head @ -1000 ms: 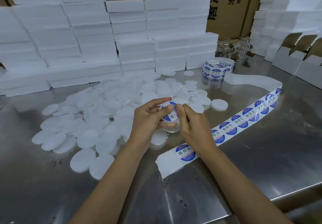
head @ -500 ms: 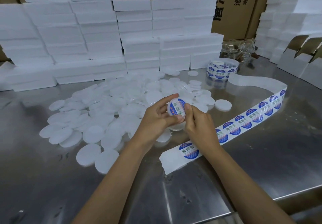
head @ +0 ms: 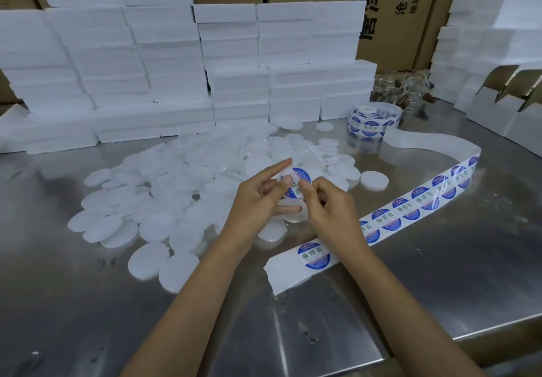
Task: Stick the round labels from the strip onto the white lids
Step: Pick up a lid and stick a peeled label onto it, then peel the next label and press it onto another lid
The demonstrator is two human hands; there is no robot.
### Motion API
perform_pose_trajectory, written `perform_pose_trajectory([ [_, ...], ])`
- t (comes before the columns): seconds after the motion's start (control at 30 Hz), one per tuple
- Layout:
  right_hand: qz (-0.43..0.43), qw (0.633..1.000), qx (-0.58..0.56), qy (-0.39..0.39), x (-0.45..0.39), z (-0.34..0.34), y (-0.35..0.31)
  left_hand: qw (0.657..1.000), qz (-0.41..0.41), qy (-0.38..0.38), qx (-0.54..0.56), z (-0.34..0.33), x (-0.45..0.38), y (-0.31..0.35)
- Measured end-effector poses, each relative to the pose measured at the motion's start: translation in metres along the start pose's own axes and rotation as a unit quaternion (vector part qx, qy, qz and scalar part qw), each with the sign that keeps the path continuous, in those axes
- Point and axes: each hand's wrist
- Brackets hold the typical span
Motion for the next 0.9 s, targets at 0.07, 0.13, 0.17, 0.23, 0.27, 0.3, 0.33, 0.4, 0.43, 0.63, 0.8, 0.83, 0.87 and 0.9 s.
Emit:
perform_pose_trajectory([
  [0.07,-0.019,0.999,0.021,0.021,-0.001,0.004,0.002,0.999,-0.008,-0.001,-0.034,-0.007,0.000,-0.003],
  [0.13,-0.056,0.994,0.077,0.054,-0.004,0.013,0.007,0.995,-0.026,0.018,-0.092,-0.011,-0.001,-0.008],
  [0.17,-0.083,0.988,0.108,0.074,-0.007,0.019,0.011,0.989,-0.037,0.032,-0.136,-0.011,-0.002,-0.010],
  [0.23,-0.141,0.973,0.140,0.120,-0.014,0.040,0.025,0.971,-0.055,0.041,-0.227,-0.011,-0.002,-0.014],
  [0.27,-0.165,0.965,0.148,0.140,-0.019,0.054,0.034,0.963,-0.060,0.036,-0.260,-0.013,-0.002,-0.016],
  [0.3,-0.184,0.957,0.161,0.155,-0.022,0.069,0.043,0.956,-0.063,0.029,-0.284,-0.015,-0.001,-0.018],
  [0.33,-0.199,0.949,0.179,0.164,-0.025,0.084,0.052,0.951,-0.066,0.021,-0.302,-0.017,-0.001,-0.020],
  [0.4,-0.224,0.934,0.220,0.172,-0.029,0.111,0.071,0.940,-0.068,0.007,-0.335,-0.023,-0.003,-0.024],
  [0.43,-0.236,0.926,0.240,0.170,-0.030,0.123,0.080,0.935,-0.069,0.003,-0.347,-0.026,-0.005,-0.026],
  [0.63,-0.314,0.876,0.349,0.113,-0.037,0.155,0.122,0.892,-0.051,-0.046,-0.447,-0.044,-0.020,-0.034],
  [0.8,-0.337,0.872,0.344,0.091,-0.042,0.159,0.132,0.841,-0.051,-0.093,-0.531,-0.063,-0.036,-0.034],
  [0.83,-0.340,0.870,0.345,0.092,-0.042,0.159,0.132,0.831,-0.054,-0.094,-0.546,-0.065,-0.037,-0.035],
  [0.87,-0.343,0.869,0.344,0.095,-0.042,0.158,0.133,0.824,-0.057,-0.095,-0.556,-0.066,-0.037,-0.037],
  [0.9,-0.344,0.868,0.345,0.101,-0.042,0.158,0.133,0.820,-0.058,-0.097,-0.561,-0.065,-0.037,-0.038],
])
Point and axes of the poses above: each hand's wrist, its own x-axis away from the middle knuckle, its own z-axis out of the back of the hand, y = z × x, and after that the axes turned 10 degrees about -y, right-handed
